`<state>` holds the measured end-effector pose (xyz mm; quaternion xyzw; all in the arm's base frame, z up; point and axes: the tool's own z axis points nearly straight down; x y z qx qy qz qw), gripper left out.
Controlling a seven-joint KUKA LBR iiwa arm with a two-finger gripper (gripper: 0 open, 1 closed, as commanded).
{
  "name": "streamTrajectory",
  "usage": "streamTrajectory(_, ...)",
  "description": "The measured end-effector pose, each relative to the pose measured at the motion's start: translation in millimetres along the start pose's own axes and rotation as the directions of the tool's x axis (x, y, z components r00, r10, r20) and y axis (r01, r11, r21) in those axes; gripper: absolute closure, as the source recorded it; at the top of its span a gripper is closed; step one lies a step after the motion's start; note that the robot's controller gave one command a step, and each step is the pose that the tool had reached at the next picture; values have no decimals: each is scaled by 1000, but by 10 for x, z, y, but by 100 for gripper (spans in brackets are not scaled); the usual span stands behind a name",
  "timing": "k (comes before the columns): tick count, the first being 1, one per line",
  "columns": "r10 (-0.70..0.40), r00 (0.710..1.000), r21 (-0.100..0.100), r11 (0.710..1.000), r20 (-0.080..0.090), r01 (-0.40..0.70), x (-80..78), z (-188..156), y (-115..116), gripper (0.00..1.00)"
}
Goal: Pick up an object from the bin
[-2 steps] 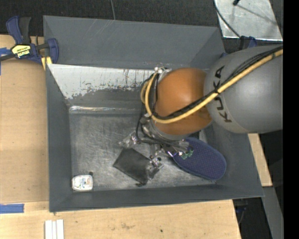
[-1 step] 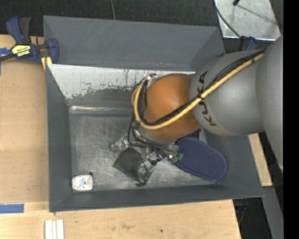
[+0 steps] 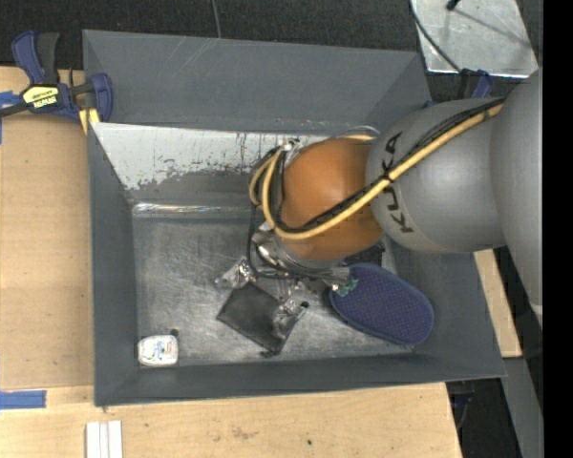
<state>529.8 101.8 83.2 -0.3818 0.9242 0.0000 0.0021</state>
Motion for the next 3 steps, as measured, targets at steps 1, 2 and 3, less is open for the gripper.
streamTrajectory(1, 354, 935, 1, 935, -2, -354, -186, 103, -9, 0)
streamTrajectory(2, 355, 935, 2, 935, 20, -355, -238, 61, -33, 100)
streamTrajectory(3, 186, 982, 4, 982, 8, -186, -275, -1418, -128, 100)
